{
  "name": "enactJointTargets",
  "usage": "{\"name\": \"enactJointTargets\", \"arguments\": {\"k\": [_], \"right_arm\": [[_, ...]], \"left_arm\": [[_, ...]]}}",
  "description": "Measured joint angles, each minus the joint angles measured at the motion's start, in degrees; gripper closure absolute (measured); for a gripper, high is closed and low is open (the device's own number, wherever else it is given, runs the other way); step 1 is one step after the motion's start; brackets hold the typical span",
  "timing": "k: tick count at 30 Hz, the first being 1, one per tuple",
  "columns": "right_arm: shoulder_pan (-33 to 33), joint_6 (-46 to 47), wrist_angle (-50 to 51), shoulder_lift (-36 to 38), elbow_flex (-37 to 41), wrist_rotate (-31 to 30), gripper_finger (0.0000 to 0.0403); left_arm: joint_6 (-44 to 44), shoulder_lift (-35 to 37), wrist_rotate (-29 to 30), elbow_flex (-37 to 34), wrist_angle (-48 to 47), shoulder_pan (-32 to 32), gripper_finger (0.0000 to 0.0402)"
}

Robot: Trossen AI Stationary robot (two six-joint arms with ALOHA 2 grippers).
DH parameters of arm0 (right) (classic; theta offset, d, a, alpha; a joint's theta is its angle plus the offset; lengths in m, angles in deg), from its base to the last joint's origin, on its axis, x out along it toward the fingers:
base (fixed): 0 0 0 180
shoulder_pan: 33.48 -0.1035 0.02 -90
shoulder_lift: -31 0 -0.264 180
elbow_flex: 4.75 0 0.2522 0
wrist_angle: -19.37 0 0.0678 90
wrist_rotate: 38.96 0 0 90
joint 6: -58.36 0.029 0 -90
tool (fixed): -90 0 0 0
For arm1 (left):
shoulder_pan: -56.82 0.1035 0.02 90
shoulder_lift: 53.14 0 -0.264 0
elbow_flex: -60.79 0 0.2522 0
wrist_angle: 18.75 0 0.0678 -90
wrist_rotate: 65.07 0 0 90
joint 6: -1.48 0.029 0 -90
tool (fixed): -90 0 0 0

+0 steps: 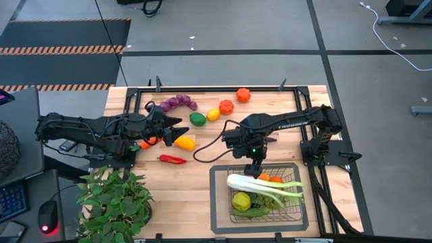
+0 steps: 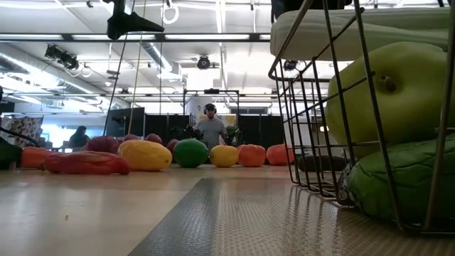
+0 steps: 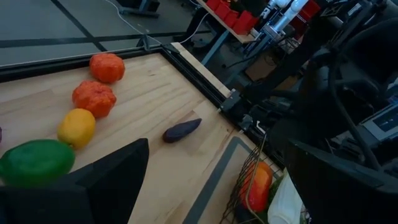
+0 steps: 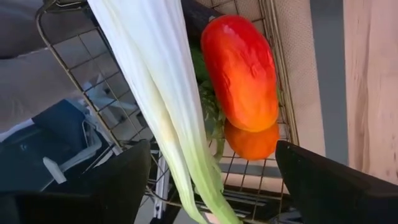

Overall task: Build produce basket
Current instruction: Put the eggplant into the wire basket

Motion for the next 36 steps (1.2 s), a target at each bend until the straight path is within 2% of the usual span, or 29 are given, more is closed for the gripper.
{"name": "enactJointTargets", "arguments": {"k": [6, 15, 20, 26, 28, 36], "right_arm": [[0.3, 0.1, -1.1, 0.0, -2.6, -0.7, 0.0055], [0.7, 2.5, -9.4, 0.1, -4.0, -9.5, 0.0056], [1.1, 3.3, -10.8, 0.1, -4.0, -10.2, 0.0056], [3.5, -0.1, -7.8, 0.1, -4.0, -21.8, 0.0056], [5.7, 0.2, -7.3, 0.1, -3.7, -23.7, 0.0056], [12.9, -6.9, -6.6, 0.1, 3.2, -21.2, 0.0056]], "left_arm": [[-1.1, 0.0, 0.0, 0.0, 0.0, 0.0, 0.0026], [-1.1, 0.0, 0.0, 0.0, 0.0, 0.0, 0.0026], [-1.1, 0.0, 0.0, 0.0, 0.0, 0.0, 0.0026], [-1.1, 0.0, 0.0, 0.0, -0.4, 0.0, 0.0026], [-1.1, 0.0, 0.0, 0.0, -0.4, 0.0, 0.0026], [-2.5, 0.0, 0.0, 0.0, -0.4, 0.0, 0.0026]]}}
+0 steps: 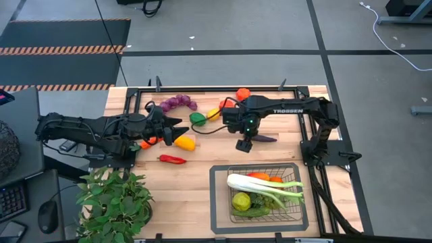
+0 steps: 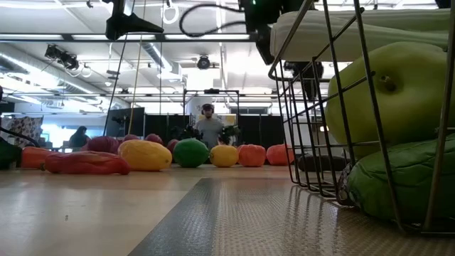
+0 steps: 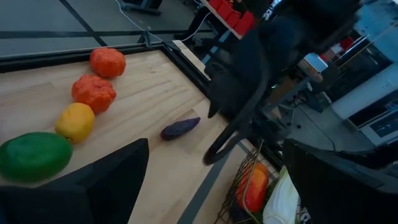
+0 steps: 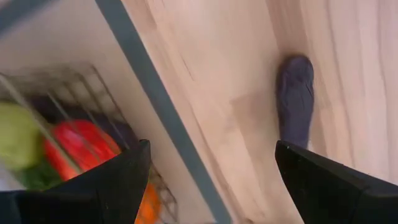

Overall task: Build produce basket
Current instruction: Put the eggplant into the wire basket

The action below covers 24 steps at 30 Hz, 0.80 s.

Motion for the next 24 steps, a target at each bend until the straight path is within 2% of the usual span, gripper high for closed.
{"name": "enactJointTargets", "arguments": {"k": [2, 8, 16, 24], "right_arm": [[0.5, -3.8, 0.5, 0.0, 1.7, -0.6, 0.0056], [0.6, -13.9, -1.3, 0.0, 10.6, -8.2, 0.0056], [2.7, -14.6, -6.2, 0.0, 25.1, -12.1, 0.0056], [5.6, -14.6, -12.1, 0.4, 28.2, -13.1, 0.0056]], "left_arm": [[0.0, 0.0, 0.0, 0.0, 0.0, 0.0, 0.0026], [-0.1, 0.0, 0.0, 0.0, -1.2, 0.0, 0.0026], [-3.5, 0.0, 0.0, 0.0, -2.9, 0.0, 0.0026], [-5.6, 0.0, 0.0, 0.0, -3.0, 0.0, 0.0026]]}}
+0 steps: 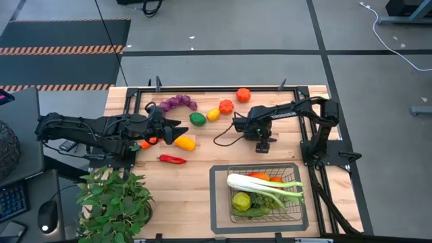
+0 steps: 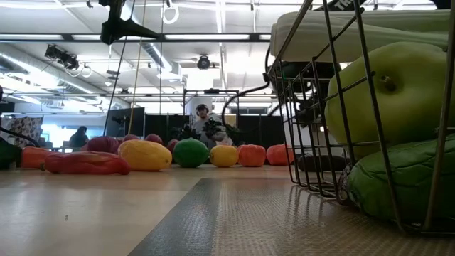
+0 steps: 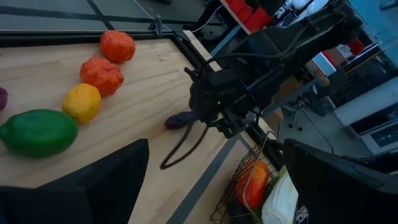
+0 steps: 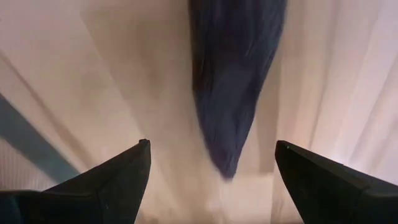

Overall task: Build produce basket
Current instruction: Put the eggplant into the wire basket

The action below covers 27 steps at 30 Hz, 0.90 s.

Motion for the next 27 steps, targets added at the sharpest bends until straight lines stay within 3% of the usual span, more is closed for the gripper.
{"name": "enactJointTargets", "arguments": {"k": [10, 22, 27], "right_arm": [[1.5, -1.6, -9.9, 0.2, 0.2, 4.0, 0.0068], [1.7, -1.2, -14.5, 0.3, 4.8, 5.2, 0.023], [1.7, -1.5, -9.7, 0.2, 3.6, 6.1, 0.0286]], "left_arm": [[-1.6, 0.0, 0.0, 0.0, 0.0, 0.0, 0.0026], [-2.1, 0.0, 0.0, 0.0, 0.0, 0.0, 0.0026], [-2.3, 0.0, 0.0, 0.0, 0.0, 0.0, 0.0026]]}}
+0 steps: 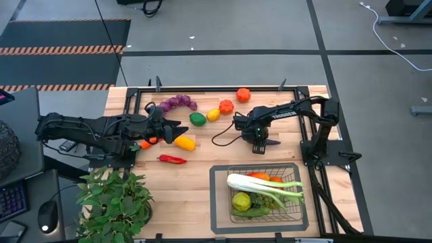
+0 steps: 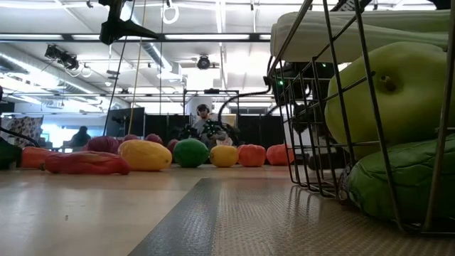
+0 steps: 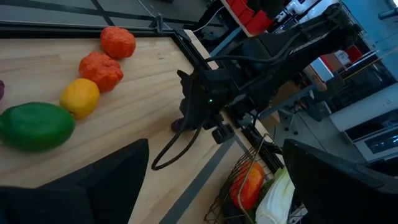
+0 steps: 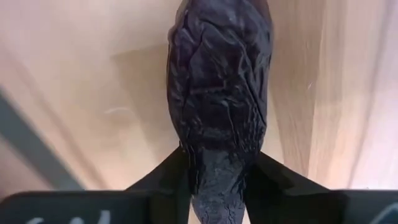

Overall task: Build produce basket
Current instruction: Put the eggplant into the wire basket

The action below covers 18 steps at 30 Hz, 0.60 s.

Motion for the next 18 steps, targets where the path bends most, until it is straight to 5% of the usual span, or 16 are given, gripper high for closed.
{"name": "enactJointTargets", "arguments": {"k": [8, 18], "right_arm": [[-0.1, -1.8, 14.2, 2.3, -11.2, 2.9, 0.0285], [-4.5, 12.8, 23.8, 8.7, -25.1, 9.7, 0.0284]], "left_arm": [[0.3, 0.0, 0.0, 0.0, 0.0, 0.0, 0.0026], [0.4, 0.0, 0.0, 0.0, 0.0, 0.0, 0.0026]]}}
